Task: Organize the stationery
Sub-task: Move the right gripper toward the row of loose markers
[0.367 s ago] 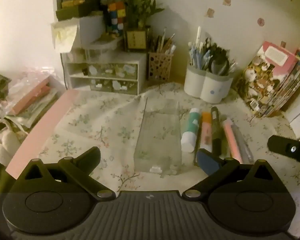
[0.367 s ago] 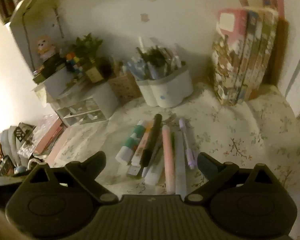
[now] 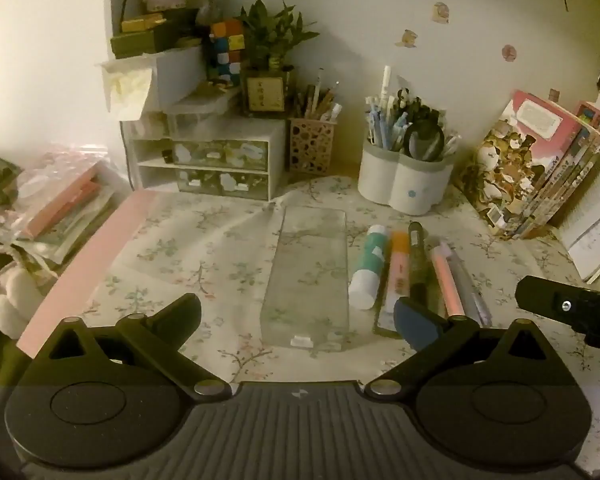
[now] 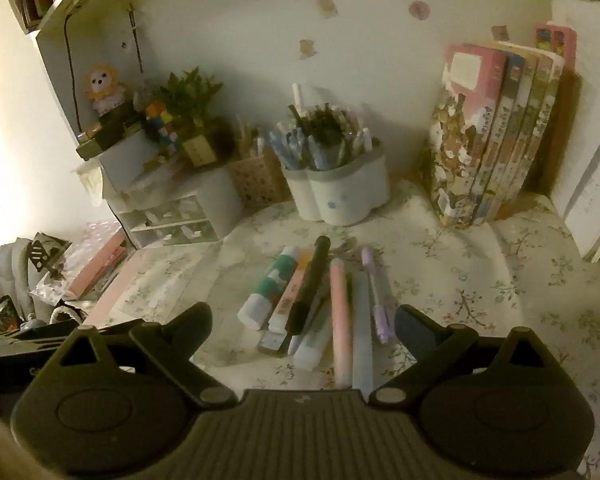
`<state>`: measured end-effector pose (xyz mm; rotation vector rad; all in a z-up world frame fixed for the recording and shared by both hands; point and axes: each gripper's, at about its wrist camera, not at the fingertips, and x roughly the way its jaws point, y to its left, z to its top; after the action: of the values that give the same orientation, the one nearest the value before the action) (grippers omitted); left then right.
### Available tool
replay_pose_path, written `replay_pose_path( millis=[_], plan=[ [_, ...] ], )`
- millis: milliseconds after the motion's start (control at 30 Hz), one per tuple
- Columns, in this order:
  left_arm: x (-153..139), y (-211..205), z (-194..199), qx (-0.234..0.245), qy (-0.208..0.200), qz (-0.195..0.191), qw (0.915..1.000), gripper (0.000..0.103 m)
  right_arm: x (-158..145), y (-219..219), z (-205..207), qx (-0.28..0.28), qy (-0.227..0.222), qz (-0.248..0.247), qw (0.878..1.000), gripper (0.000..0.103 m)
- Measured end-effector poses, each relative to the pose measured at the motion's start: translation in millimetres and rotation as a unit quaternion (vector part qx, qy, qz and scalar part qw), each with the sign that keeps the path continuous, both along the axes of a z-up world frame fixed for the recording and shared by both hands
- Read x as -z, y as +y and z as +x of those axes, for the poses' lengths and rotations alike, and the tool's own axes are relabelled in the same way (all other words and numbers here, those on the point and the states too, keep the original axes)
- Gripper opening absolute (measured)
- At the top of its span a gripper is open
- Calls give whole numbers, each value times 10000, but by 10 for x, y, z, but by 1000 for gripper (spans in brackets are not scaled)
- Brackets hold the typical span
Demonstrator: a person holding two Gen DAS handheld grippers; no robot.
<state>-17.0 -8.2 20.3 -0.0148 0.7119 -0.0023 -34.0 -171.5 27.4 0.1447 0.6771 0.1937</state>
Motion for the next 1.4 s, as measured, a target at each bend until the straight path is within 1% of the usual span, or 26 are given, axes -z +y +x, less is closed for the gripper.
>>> replay_pose_path(
  millis=[133, 167, 200, 333, 400, 667, 867, 1133, 1400],
  plan=[
    [-43, -27, -54, -25, -67, 55, 10000, 98, 71, -261, 70, -33, -17, -3, 10000, 86],
    [-43, 35, -14, 4, -23, 21, 10000, 98, 110, -368, 101, -45, -8, 14, 10000, 86],
    [-45, 33, -17, 5, -16, 28, 10000, 98, 166, -347, 102, -34, 3, 2, 10000, 86],
    [-26, 15, -11, 111, -17, 100, 9999, 98, 216, -386, 130, 5, 56, 82, 10000, 86],
    [-11, -2, 2, 128, 31, 73, 9999, 98, 217, -406, 137, 37, 63, 141, 9999, 86],
    [42, -11, 53, 106, 147, 99, 9998, 98, 221, -396, 163, 12, 66, 128, 9999, 86],
    [58, 12, 75, 89, 175, 84, 9998, 98, 243, -339, 157, -135, 67, 86, 9998, 86],
    [149, -2, 92, 128, 268, 67, 9995, 98, 279, -381, 178, -58, 82, 138, 9999, 86],
    [184, -23, 111, 153, 297, 74, 9994, 98, 291, -354, 189, -120, 122, 81, 9998, 86]
  ],
)
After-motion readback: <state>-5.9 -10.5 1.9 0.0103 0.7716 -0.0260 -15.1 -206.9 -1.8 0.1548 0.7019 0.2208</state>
